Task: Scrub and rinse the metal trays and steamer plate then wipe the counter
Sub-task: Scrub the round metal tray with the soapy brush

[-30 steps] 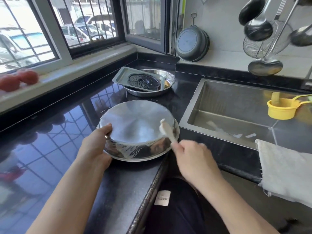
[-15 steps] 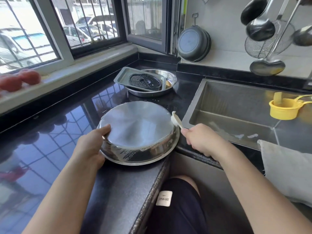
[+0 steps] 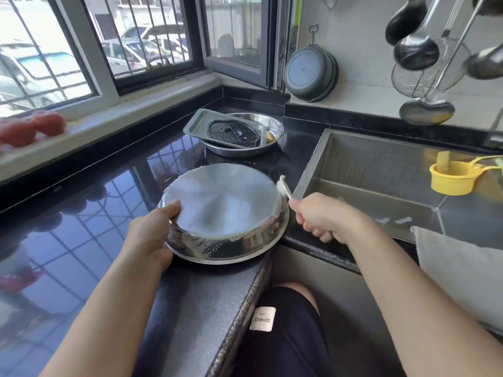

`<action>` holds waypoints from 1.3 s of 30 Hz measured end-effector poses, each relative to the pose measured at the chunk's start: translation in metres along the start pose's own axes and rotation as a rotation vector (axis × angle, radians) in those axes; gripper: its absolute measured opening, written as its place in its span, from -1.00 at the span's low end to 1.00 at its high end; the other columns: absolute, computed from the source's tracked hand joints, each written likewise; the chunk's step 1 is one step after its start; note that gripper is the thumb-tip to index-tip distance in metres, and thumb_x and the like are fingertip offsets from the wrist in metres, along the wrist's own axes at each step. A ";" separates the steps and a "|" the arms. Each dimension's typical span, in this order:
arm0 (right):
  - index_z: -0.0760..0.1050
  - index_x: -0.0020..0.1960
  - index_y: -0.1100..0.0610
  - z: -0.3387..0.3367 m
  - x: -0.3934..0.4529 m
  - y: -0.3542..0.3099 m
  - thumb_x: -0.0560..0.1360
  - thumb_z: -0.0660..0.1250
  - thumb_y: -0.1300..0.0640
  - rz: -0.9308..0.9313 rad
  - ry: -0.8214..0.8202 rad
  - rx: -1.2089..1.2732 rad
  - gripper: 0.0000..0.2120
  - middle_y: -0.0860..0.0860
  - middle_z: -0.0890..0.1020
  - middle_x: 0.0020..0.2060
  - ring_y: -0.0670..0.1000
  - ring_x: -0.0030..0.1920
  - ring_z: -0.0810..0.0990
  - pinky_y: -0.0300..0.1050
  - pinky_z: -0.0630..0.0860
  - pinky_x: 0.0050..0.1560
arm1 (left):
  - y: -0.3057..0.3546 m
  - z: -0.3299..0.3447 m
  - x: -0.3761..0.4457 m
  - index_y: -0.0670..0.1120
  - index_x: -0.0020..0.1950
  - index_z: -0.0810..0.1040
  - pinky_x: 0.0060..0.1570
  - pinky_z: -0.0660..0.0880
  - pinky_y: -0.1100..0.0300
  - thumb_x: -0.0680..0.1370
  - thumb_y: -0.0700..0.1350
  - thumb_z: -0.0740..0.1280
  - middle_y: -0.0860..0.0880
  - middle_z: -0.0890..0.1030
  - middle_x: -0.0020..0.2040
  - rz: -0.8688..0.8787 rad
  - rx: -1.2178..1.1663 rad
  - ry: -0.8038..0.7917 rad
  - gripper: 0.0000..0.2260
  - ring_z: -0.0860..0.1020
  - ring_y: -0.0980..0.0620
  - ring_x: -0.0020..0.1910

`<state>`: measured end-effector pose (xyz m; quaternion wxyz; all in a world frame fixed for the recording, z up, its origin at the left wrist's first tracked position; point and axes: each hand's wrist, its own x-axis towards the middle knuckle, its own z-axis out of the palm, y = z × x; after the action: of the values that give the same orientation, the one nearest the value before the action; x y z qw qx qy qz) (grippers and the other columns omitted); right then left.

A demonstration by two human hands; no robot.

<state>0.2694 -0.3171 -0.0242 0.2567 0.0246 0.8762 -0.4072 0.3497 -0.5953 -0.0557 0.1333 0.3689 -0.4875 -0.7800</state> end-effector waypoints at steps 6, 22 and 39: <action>0.39 -0.19 0.10 0.018 -0.035 0.035 0.69 0.08 -0.13 -0.017 -0.028 0.084 -0.60 -0.05 0.31 -0.55 -0.06 -0.58 0.13 -0.26 0.06 -0.53 | 0.002 0.005 -0.005 -0.28 0.18 0.58 -0.25 0.64 0.00 0.58 -0.21 0.46 -0.20 0.73 -0.08 0.039 -0.001 0.016 -0.77 0.74 -0.11 -0.26; 0.29 -0.34 0.06 0.100 -0.076 0.048 0.65 0.17 -0.16 -0.471 0.370 -0.011 -0.53 -0.01 0.43 -0.46 0.17 -0.26 0.46 0.12 0.33 -0.21 | 0.009 0.012 -0.011 -0.23 0.11 0.62 -0.21 0.68 -0.03 0.62 -0.18 0.41 -0.17 0.74 -0.03 0.014 -0.030 -0.058 -0.87 0.75 -0.11 -0.19; 0.36 -0.25 -0.12 0.111 -0.073 0.063 0.62 0.14 -0.26 -0.375 0.461 -0.031 -0.65 0.01 0.51 -0.41 0.23 -0.22 0.48 0.09 0.35 -0.26 | 0.004 0.025 -0.026 -0.30 0.30 0.50 -0.38 0.66 0.05 0.61 -0.23 0.43 -0.22 0.70 -0.03 0.062 -0.059 0.001 -0.69 0.73 -0.06 -0.33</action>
<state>0.3962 -0.3438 -0.0940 -0.0283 -0.0500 0.9067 -0.4178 0.3495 -0.5656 -0.0346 0.1686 0.3501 -0.4754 -0.7893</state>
